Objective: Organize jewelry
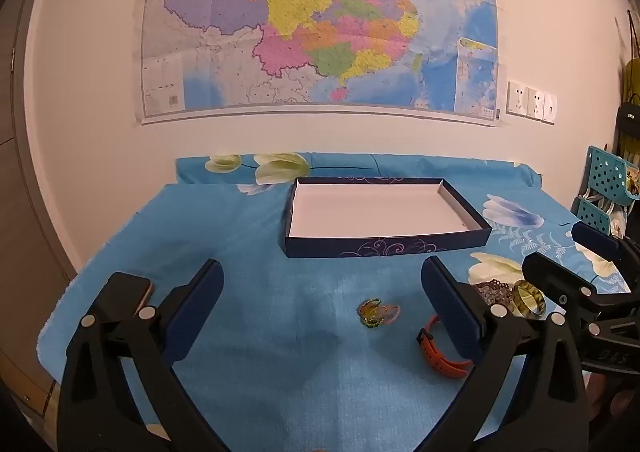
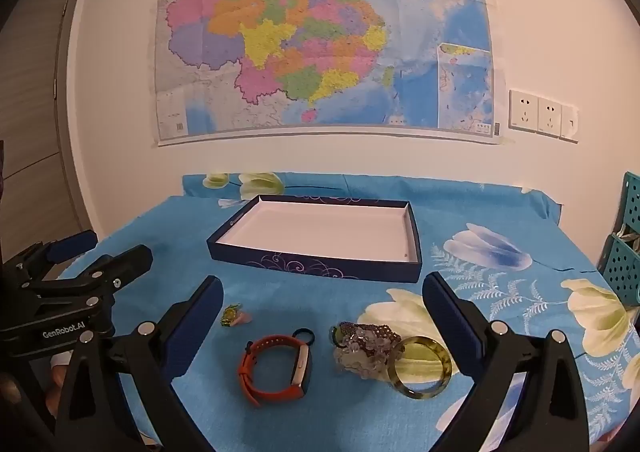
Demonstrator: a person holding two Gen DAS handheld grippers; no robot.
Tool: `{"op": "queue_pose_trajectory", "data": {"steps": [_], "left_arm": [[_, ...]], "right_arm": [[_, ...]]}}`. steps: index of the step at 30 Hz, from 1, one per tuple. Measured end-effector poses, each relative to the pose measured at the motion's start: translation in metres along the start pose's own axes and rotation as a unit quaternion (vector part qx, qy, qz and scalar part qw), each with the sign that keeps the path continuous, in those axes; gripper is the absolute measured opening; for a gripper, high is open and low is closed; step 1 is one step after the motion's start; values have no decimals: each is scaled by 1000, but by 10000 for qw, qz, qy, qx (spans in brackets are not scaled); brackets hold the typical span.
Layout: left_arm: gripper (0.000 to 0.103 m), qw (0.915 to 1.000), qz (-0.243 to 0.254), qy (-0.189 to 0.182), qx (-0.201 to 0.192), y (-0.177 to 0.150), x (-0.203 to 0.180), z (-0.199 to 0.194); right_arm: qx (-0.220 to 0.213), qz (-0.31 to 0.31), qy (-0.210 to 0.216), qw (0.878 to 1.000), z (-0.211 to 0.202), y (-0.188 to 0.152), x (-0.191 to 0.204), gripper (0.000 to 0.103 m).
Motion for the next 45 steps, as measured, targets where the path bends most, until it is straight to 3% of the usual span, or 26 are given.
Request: {"op": "queue_pose_trajectory", "data": {"steps": [45], "left_arm": [[97, 10000, -20, 32, -21, 2, 7, 0]], "right_arm": [[-52, 156, 206, 9997, 0, -1, 2, 97]]}}
Point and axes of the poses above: each gripper's, at about its wrist camera, not at the fingertips, and z roughly the way its jaws point, x to its left, y to its top, the point moved 10 cm from there along z, roughly the way its jaws point, and after that the axes turned 6 degrees about -z, right-handed, at the moved point
